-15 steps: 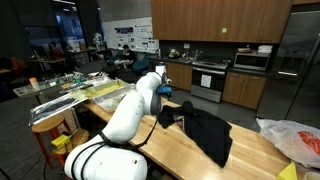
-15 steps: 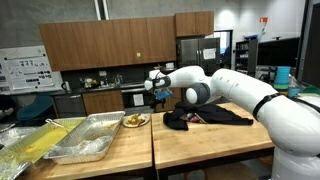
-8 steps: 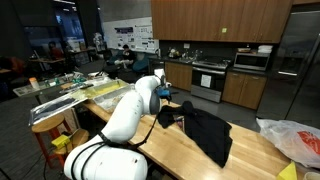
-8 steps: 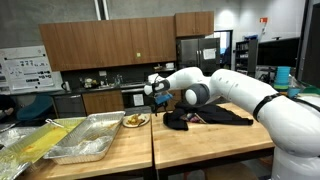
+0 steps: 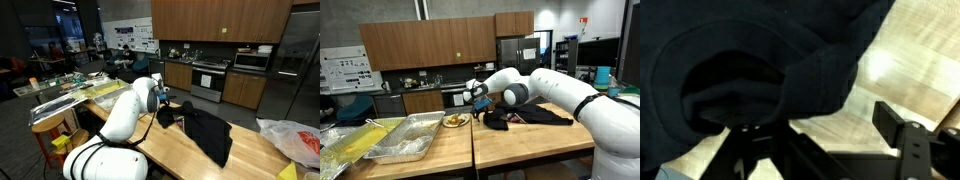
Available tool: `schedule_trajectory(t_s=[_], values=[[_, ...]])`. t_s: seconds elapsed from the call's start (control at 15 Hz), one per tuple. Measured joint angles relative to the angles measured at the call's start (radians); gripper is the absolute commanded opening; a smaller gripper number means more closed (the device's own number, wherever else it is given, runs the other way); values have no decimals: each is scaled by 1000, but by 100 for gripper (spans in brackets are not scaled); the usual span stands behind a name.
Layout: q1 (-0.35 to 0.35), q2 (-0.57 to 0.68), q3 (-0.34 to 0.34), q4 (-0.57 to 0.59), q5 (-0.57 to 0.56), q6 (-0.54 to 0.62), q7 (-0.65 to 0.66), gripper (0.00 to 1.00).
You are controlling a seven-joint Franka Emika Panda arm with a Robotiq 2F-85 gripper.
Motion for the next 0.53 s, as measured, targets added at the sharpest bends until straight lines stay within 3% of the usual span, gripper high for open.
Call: schedule_trajectory(t_s=[0.4,0.53], values=[[35,-91,-28,-182,-30,96,76,5],[45,-142,-36,-266,-38,158,93,0]])
